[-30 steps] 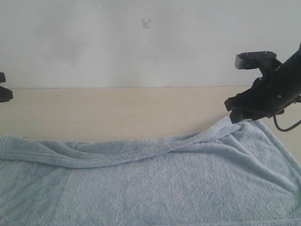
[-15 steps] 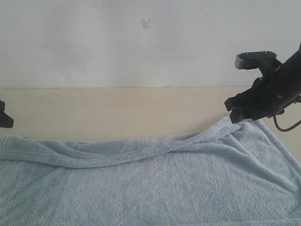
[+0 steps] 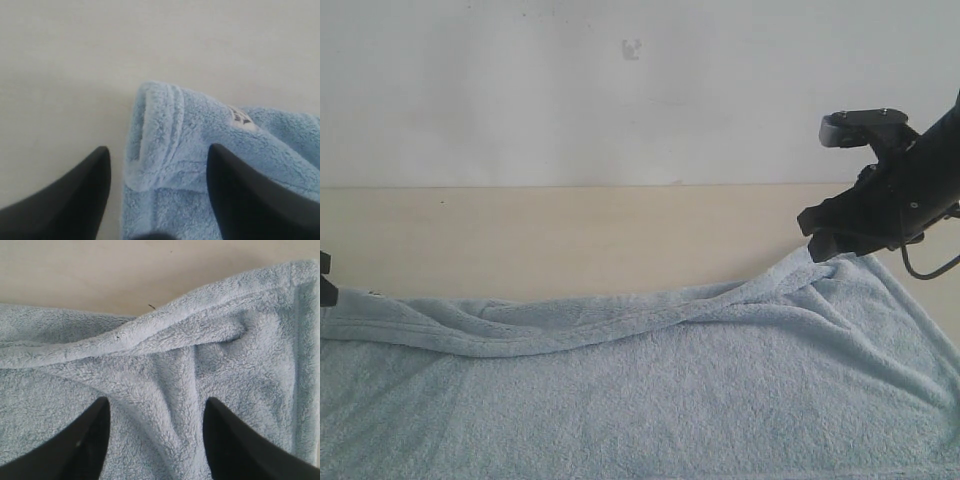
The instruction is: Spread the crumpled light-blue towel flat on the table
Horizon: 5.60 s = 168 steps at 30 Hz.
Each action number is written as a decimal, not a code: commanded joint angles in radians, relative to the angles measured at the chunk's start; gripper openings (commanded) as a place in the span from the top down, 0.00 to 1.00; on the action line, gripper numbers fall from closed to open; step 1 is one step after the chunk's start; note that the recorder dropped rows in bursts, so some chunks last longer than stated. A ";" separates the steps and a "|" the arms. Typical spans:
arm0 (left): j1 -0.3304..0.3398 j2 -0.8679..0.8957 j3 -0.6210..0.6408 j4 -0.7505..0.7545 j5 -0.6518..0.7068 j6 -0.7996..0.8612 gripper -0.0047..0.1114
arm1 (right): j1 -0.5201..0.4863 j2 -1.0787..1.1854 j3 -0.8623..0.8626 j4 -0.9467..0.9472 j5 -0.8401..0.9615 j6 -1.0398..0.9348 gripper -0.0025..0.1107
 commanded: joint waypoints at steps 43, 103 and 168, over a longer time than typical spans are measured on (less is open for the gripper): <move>-0.054 0.097 -0.235 -0.377 -0.179 -0.142 0.86 | -0.001 -0.001 -0.005 0.041 -0.009 -0.012 0.50; -0.046 0.201 0.015 0.232 0.096 -0.209 0.92 | 0.149 0.421 -0.321 0.166 -0.031 -0.144 0.98; -0.046 0.253 0.023 0.130 0.070 -0.211 0.92 | 0.329 0.706 -0.844 0.128 0.264 -0.198 0.98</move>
